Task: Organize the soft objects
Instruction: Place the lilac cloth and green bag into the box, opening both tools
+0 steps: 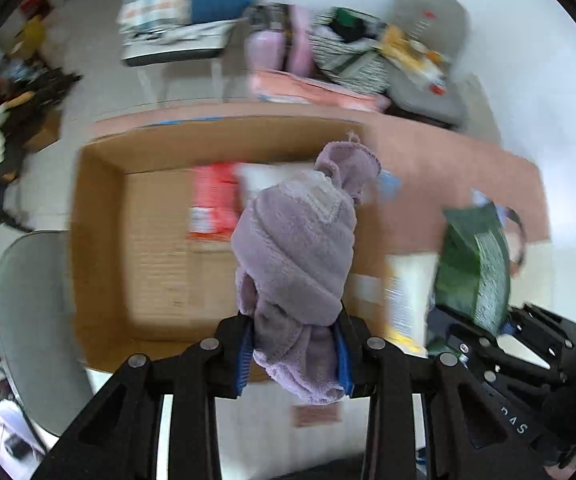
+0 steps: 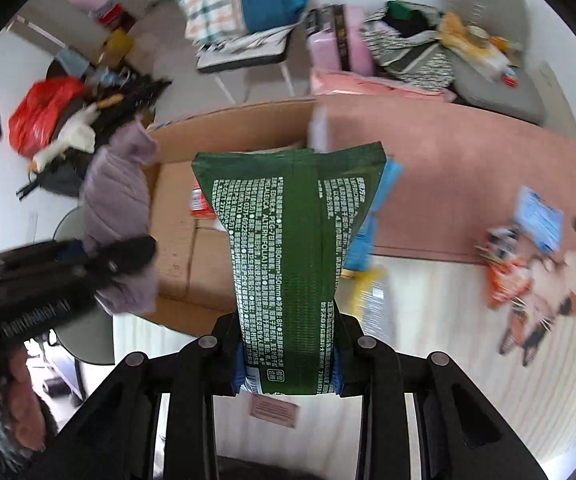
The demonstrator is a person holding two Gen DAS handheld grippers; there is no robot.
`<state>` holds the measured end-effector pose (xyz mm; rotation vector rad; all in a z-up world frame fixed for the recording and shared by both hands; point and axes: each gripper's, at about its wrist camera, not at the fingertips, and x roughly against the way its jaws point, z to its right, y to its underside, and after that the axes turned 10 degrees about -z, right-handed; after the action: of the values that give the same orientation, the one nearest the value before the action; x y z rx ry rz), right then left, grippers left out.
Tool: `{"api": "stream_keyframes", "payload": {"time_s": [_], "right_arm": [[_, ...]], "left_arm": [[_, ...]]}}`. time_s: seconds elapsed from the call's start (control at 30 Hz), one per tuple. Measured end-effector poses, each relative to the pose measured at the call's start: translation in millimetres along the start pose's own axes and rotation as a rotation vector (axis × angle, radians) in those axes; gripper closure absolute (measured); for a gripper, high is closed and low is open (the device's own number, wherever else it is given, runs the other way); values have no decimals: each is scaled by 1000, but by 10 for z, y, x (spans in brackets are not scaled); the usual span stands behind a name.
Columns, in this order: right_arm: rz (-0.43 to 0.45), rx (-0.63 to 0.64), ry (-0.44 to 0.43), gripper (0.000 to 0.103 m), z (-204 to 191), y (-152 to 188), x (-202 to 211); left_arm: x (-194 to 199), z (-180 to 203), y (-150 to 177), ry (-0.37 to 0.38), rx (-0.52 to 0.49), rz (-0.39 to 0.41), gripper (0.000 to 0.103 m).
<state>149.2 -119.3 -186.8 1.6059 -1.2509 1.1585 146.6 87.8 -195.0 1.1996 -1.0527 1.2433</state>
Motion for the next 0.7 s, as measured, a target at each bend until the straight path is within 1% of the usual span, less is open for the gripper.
{"api": "stream_keyframes", "payload": {"time_s": [0.07,0.13,0.17,0.3,0.43,0.5,0.6,0.7], "right_arm": [[-35,0,16,70,-261,-107,-200],[-72,-18,24,70,-424,-184,-399],[-93,-31,31,70,-481,-240,-569],[-137,-60,78,70,-518,-314,-1007],[-185,-67,118,70,-490,-344,-1389],[-208,-66,137,70,-526,-348,-1526],[-234,-70,151,70,-577,-364,-1682],[-245,-70,168,70,-567,-404,-1800]], "left_arm": [[-132,-333,-138,-17,46,-22,73],[-288,-621,-292,-18,70,-58,73],[-400,-770,-387,-30,85,-74,73],[-797,-1069,-747,-48,95,-142,73],[-1175,-1113,-1013,-62,83,-211,72],[-1277,-1098,-1060,-74,70,-238,72],[-1473,-1142,-1112,-73,54,-290,72],[-1620,-1132,-1162,-84,34,-310,70]]}}
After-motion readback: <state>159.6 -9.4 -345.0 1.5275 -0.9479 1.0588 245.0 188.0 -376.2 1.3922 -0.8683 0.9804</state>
